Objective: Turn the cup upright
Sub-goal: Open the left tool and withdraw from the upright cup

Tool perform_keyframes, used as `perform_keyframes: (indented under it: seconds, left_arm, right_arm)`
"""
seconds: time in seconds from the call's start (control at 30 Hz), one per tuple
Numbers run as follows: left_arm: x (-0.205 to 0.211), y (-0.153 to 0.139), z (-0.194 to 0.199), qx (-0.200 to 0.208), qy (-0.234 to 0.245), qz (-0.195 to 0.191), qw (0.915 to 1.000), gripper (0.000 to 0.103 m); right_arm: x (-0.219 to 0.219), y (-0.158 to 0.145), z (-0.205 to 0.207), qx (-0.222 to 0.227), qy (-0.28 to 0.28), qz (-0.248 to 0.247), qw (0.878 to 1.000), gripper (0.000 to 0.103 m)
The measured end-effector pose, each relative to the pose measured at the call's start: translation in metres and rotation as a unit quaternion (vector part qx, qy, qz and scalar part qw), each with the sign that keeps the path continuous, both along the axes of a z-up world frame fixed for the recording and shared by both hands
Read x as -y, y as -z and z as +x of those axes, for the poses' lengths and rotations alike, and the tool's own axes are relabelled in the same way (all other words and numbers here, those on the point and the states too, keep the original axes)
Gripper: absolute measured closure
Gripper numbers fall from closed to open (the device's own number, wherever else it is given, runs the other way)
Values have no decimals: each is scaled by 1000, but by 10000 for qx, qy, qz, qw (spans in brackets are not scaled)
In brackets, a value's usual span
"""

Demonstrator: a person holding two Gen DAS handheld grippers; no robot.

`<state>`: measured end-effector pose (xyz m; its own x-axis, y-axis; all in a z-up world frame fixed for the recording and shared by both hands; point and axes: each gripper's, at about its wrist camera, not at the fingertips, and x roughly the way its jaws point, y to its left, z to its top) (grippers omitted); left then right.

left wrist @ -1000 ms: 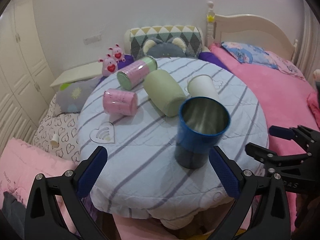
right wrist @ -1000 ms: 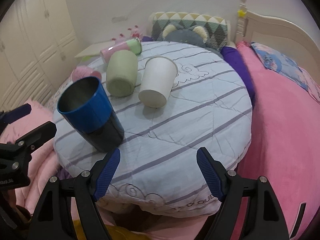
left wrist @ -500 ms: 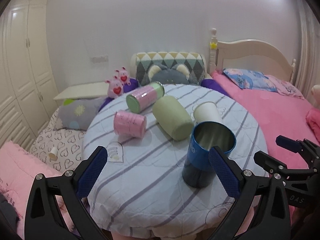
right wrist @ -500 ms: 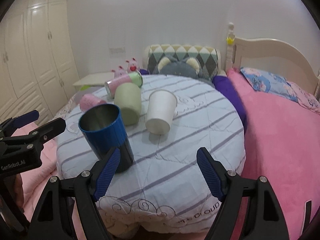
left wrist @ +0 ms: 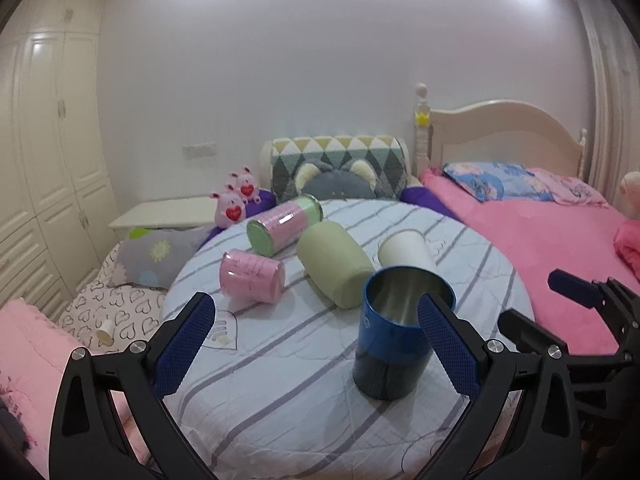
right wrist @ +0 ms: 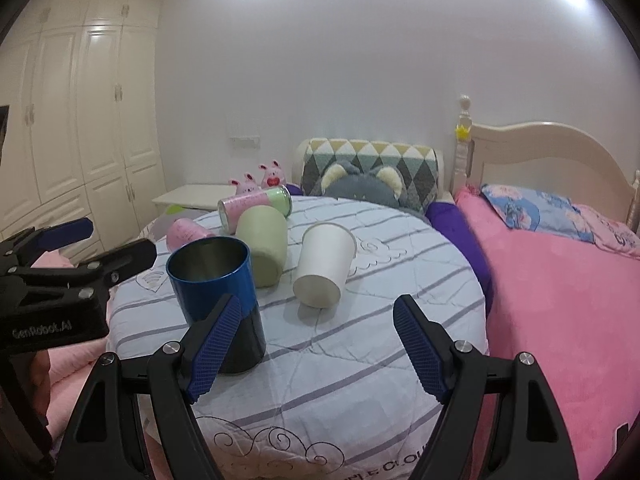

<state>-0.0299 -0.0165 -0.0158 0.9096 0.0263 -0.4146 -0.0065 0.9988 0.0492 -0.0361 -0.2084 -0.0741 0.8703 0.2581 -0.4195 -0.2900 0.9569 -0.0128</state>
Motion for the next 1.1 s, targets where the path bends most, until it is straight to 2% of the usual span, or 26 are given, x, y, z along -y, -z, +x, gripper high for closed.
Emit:
perform_keyframes:
  seconds: [0.17,0.33,0.5,0.9,1.1]
  left_arm:
    - [3,-2,-5,246,-33,29,9997,0]
    - [7,-4,-8,384,-39,96,9992,0]
    - [8,-4,-10,371,56,11,9993,0]
    - [12,-2,-13,255,65,97,9996,0]
    - [10,-1,-14,262,-16,-94,9996,0]
  right_arm:
    - [1,6,-3,177,44,-120,9998,23]
    - [7,8,-3,178,8,-5,9998,23]
    - [10,7,-1,168,16,8,9999,23]
    - [9,11,-5,43,-19,-50,10000,23]
    - [7,11,-9,61,-37,-118,9999,22]
